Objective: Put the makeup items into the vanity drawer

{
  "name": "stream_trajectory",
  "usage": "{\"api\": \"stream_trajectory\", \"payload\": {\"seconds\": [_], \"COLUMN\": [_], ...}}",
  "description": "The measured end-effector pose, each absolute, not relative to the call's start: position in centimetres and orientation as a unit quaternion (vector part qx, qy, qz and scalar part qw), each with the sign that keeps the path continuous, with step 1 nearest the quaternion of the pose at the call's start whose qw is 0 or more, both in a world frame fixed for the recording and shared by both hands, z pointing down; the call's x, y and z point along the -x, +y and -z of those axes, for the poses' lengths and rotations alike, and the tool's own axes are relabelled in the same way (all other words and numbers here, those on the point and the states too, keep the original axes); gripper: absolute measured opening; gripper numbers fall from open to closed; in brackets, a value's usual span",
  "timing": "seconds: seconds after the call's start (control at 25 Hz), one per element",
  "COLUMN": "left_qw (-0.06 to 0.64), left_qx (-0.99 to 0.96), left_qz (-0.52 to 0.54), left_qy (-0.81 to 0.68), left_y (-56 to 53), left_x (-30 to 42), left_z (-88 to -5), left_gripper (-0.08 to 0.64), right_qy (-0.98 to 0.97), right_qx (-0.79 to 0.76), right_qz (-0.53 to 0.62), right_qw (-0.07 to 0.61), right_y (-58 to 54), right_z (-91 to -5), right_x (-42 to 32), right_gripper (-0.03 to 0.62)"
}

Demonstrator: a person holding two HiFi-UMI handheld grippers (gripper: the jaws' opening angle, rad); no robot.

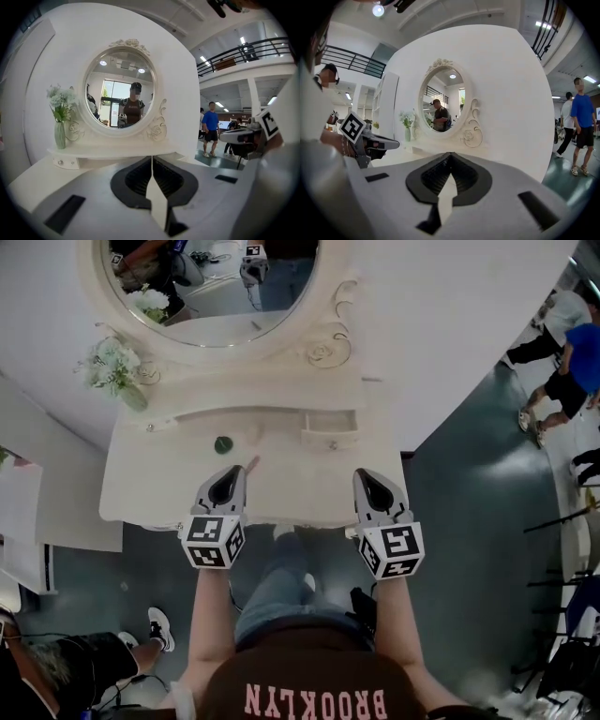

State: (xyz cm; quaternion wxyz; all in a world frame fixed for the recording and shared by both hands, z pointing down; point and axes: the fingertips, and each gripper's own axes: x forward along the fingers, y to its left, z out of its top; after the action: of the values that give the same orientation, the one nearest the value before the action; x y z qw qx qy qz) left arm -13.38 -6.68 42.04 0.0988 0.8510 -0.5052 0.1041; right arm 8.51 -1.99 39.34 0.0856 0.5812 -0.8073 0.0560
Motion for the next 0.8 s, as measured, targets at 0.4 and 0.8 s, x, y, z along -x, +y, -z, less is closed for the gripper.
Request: {"api": "stream_trajectory", "payload": {"seconds": [0.4,0.8], "left_qw": [0.178,0.227], "left_qx": [-0.851,-0.825], "left_qz": [-0.203,-0.276], "left_qy": [-0.450,-0.437], "left_y": [-10.4,-11.3], "left_x": [13.3,14.6], "left_z": [-49.4,-56.4], "left_gripper": [0.166,0.164], "right_qy": [-0.791,-0.782], "right_qx": [-0.593,-0.586], "right_qz": [-0.101,-0.155], "right_qw": [0.114,0.145], "right_y": [-6.8,-8.4], "right_z": [-43.7,-49.1], "right_x": [-9.7,-9.0], "right_gripper": [-0.002,-0.002]}}
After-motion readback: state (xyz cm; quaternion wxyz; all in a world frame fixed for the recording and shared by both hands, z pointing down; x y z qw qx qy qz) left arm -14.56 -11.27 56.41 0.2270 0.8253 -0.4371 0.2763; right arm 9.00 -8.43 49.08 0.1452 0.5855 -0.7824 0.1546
